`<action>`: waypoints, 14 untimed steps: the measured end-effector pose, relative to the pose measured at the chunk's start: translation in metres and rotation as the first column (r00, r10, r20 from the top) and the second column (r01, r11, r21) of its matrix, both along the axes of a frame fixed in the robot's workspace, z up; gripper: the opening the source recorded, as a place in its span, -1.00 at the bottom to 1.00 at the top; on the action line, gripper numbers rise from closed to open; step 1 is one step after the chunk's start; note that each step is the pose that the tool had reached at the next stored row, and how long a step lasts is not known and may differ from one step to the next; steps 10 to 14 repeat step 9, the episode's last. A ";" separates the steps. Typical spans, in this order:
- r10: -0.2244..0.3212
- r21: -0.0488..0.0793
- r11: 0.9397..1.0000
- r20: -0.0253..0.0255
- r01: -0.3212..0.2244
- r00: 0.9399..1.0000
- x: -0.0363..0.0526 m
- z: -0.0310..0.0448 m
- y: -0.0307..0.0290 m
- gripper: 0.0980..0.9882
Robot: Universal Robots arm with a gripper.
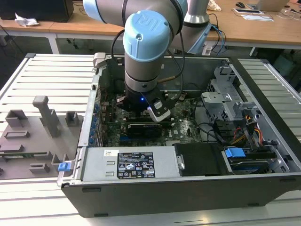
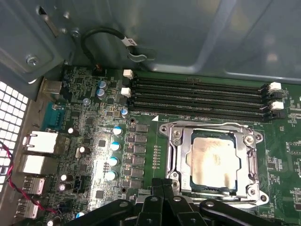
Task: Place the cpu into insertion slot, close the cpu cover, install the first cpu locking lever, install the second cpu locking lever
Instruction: 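Install the second cpu locking lever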
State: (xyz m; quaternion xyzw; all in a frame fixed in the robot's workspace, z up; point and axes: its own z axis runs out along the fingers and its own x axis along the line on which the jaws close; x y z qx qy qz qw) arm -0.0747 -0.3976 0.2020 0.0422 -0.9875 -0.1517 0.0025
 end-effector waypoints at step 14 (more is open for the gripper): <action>0.000 0.000 1.000 0.000 0.000 1.000 0.0000 0.0078 0.0000 -0.98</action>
